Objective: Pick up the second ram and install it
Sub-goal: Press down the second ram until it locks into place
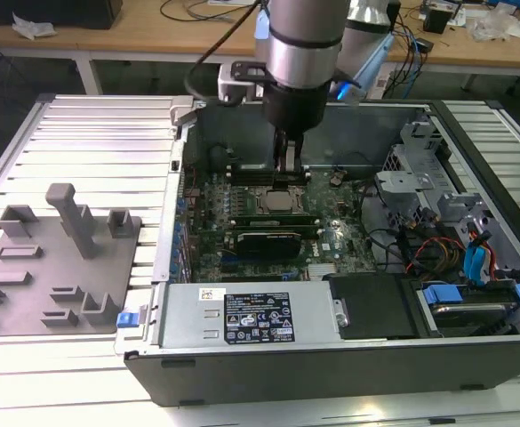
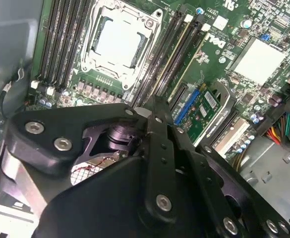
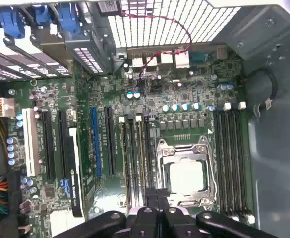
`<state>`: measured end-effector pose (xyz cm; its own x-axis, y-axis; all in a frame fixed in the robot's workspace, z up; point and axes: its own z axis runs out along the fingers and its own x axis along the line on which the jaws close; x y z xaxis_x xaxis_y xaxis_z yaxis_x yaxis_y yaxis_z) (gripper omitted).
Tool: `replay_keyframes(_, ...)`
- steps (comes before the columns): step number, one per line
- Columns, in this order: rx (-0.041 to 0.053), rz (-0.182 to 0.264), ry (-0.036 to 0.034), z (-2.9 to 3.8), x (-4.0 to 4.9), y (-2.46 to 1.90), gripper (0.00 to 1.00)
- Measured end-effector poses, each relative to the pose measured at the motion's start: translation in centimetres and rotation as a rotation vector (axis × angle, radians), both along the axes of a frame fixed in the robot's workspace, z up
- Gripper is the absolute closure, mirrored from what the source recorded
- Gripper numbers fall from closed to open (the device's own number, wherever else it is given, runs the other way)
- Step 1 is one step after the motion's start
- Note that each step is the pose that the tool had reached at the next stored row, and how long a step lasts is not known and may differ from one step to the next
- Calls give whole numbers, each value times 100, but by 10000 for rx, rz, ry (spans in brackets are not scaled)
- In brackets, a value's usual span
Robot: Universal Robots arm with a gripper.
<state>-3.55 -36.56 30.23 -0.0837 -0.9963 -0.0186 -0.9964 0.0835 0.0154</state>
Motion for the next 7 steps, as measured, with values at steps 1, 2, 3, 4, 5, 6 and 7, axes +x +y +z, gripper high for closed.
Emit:
replay_keyframes(1,0,1,-1,7,0,0,89)
replay_keyframes(2,1,0,-1,9,0,0,89)
replay_keyframes(3,0,1,0,12,0,0,89)
replay_keyframes(4,0,1,0,17,0,0,89)
replay_keyframes(5,0,1,-1,18,0,0,89)
replay_keyframes(6,0,1,-1,19,0,0,89)
replay_keyframes(7,0,1,0,23,0,0,89)
